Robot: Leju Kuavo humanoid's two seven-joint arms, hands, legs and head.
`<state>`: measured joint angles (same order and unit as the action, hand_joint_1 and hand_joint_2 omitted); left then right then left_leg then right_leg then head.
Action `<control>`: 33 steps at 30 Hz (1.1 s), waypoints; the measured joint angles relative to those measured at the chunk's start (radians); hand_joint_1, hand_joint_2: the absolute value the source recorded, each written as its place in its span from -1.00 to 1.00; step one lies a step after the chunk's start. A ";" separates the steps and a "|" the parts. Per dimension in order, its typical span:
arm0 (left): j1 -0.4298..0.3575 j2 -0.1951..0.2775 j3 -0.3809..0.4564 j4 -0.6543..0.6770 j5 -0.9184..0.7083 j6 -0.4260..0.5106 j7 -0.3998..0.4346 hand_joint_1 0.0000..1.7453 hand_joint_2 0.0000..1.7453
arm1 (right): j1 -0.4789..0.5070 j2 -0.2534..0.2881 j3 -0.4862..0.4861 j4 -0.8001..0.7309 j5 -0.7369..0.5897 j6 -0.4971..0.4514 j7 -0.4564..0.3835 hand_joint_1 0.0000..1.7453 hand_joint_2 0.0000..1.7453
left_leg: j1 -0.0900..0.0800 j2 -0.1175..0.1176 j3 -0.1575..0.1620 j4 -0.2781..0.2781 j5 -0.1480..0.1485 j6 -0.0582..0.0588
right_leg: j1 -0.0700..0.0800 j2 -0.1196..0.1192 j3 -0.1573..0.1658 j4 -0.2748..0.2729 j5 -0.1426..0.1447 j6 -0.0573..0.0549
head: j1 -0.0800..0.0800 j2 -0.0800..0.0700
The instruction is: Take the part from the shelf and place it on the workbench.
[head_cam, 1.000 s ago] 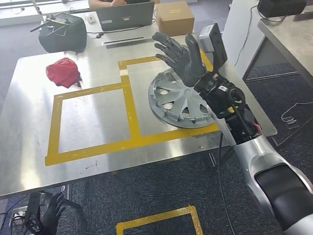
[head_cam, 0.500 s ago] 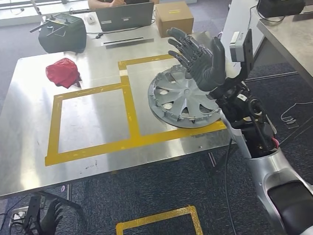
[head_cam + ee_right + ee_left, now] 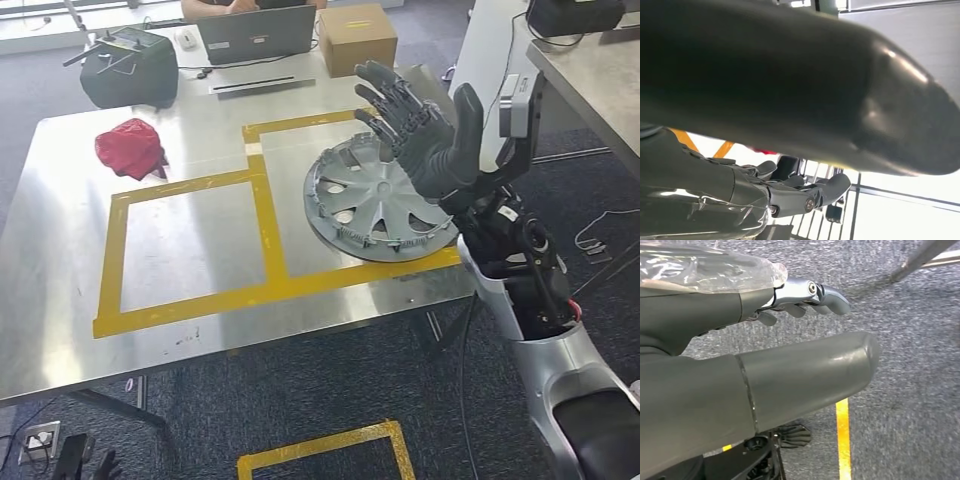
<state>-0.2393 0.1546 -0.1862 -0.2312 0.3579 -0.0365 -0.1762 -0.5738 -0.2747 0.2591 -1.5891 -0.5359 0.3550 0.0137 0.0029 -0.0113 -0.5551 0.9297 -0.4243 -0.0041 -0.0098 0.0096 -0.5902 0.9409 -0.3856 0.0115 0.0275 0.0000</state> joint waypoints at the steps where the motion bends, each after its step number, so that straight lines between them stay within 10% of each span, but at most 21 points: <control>1: 0.002 -0.001 0.000 0.001 0.001 0.002 0.003 -1.00 -1.00 | 0.011 0.003 0.001 -0.005 0.000 -0.001 -0.001 -1.00 -1.00 | 0.000 0.000 0.000 0.000 0.000 0.000 | 0.000 0.000 0.000 0.000 0.000 0.000 | 0.000 0.000; 33: 0.077 -0.005 0.000 0.022 0.047 0.046 0.070 -1.00 -1.00 | 0.105 0.066 0.008 -0.090 -0.038 -0.031 0.039 -1.00 -1.00 | -0.002 0.000 -0.001 0.012 -0.010 0.012 | -0.001 -0.001 0.005 0.000 -0.004 0.008 | -0.001 0.000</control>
<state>-0.1622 0.1496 -0.1860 -0.2091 0.4050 0.0093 -0.1060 -0.4689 -0.2089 0.2670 -1.6790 -0.5735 0.3243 0.0526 0.0013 -0.0116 -0.5565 0.9416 -0.4343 0.0074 -0.0110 0.0084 -0.5852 0.9405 -0.3895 0.0197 0.0263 0.0000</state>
